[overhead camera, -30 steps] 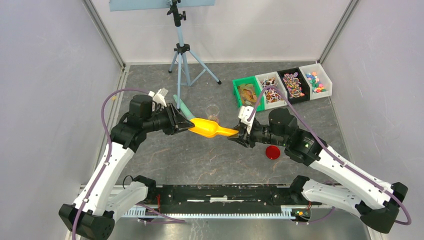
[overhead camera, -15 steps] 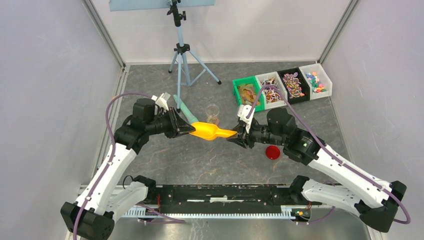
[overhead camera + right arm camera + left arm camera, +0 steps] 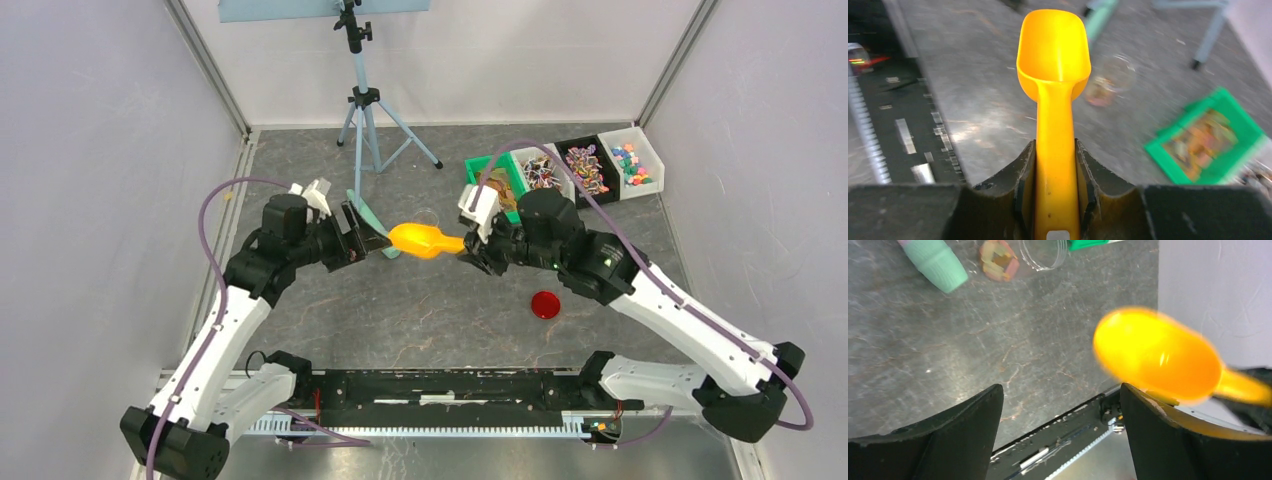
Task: Pack the candies
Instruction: Adjust the spatula, then scoop the fake candies from the storage box.
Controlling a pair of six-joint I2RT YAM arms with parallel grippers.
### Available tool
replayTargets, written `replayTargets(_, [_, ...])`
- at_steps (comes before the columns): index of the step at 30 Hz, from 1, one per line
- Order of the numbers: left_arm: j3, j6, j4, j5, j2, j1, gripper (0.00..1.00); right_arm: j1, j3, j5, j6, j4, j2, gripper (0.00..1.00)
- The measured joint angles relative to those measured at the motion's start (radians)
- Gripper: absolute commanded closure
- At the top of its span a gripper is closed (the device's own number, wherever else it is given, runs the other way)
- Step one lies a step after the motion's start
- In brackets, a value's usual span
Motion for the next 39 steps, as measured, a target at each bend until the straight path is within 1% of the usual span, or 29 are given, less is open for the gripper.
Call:
replayTargets(1, [0.014, 0.015, -0.01, -0.025, -0.003, 0.0, 0.01, -0.002, 0.033, 0.029, -0.006, -0.035, 0.019, 1.0])
replayTargets(4, [0.046, 0.074, -0.051, -0.079, -0.032, -0.001, 0.0, -0.039, 0.142, 0.184, -0.018, -0.136, 0.087, 1.0])
replayTargets(6, [0.056, 0.119, -0.066, -0.115, -0.064, -0.001, 0.0, -0.09, 0.198, 0.262, -0.023, -0.188, 0.125, 1.0])
replayTargets(10, [0.051, 0.212, -0.069, -0.192, -0.119, -0.001, 0.0, -0.225, 0.238, 0.385, -0.024, -0.274, 0.176, 1.0])
replayTargets(13, [-0.003, 0.27, -0.056, -0.228, -0.159, -0.001, 0.0, -0.306, 0.265, 0.485, -0.021, -0.343, 0.231, 1.0])
replayTargets(16, [-0.087, 0.291, -0.042, -0.247, -0.194, -0.001, 0.0, -0.389, 0.317, 0.576, -0.024, -0.401, 0.318, 1.0])
replayTargets(18, [-0.13, 0.294, -0.048, -0.248, -0.201, -0.001, 0.0, -0.443, 0.336, 0.607, -0.031, -0.413, 0.364, 1.0])
replayTargets(22, [-0.143, 0.301, -0.043, -0.247, -0.185, -0.003, 0.0, -0.606, 0.373, 0.642, -0.045, -0.436, 0.45, 1.0])
replayTargets(23, [-0.143, 0.301, -0.041, -0.246, -0.182, -0.005, 0.0, -0.652, 0.395, 0.649, -0.051, -0.452, 0.479, 1.0])
replayTargets(27, [-0.143, 0.302, -0.039, -0.243, -0.162, -0.019, 0.0, -0.776, 0.5, 0.655, -0.066, -0.486, 0.586, 1.0])
replayTargets(32, [-0.143, 0.311, -0.039, -0.245, -0.162, -0.024, 0.0, -0.831, 0.592, 0.632, -0.082, -0.501, 0.64, 1.0])
replayTargets(39, [-0.143, 0.316, -0.039, -0.262, -0.166, -0.024, 0.0, -0.828, 0.604, 0.537, -0.1, -0.505, 0.639, 1.0])
